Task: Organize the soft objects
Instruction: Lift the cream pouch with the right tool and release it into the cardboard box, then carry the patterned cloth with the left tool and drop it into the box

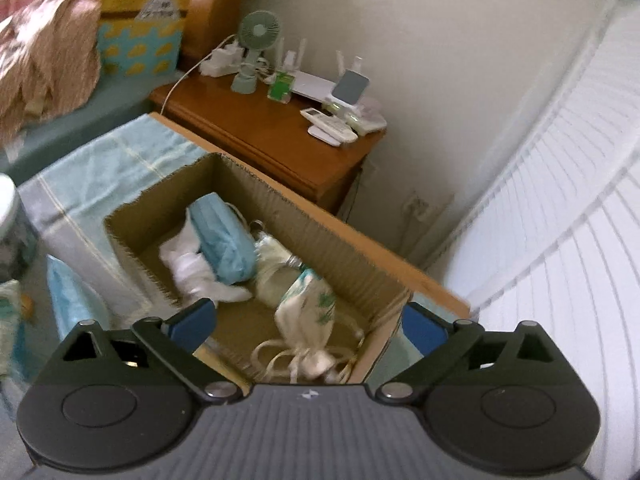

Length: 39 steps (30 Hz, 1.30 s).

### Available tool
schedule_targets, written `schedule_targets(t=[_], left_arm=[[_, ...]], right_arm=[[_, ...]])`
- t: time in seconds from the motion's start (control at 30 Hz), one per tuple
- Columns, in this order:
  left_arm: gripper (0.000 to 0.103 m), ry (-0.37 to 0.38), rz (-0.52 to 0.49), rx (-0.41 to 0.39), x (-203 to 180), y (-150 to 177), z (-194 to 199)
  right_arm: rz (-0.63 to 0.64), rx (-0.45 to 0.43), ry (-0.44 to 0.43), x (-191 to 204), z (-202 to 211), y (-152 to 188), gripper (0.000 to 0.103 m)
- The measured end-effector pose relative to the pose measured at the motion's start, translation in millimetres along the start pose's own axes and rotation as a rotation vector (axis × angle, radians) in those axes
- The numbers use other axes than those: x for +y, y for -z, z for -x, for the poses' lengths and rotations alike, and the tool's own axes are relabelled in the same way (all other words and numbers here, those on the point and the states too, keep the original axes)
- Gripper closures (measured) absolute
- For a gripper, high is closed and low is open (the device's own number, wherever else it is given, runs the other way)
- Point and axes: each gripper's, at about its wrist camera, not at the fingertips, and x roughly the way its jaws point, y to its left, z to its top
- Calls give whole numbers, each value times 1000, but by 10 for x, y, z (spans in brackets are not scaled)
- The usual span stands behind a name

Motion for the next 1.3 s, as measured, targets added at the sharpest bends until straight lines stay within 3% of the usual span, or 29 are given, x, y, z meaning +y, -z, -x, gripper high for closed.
schedule_targets(t=[0.1,0.4,0.67,1.0,1.3], left_arm=[[48,1,-10,-3,11,-41,35],[48,7,-42,-24,-4,-294,80],[48,31,-78,-55,-98,-727,-163],[48,43,-77,-33,-173,-1224,-833],[48,-29,-83,-54,-158,-1475,-1172]], right_arm=[[-87,-4,-6,40,163,131,0],[-259,-29,93,321,665,702,0],[-373,-80,42,473,1018,1176,0],[-397,-93,23,445,1068,1306,0],[-420,-79,7,362,999,1370,0]])
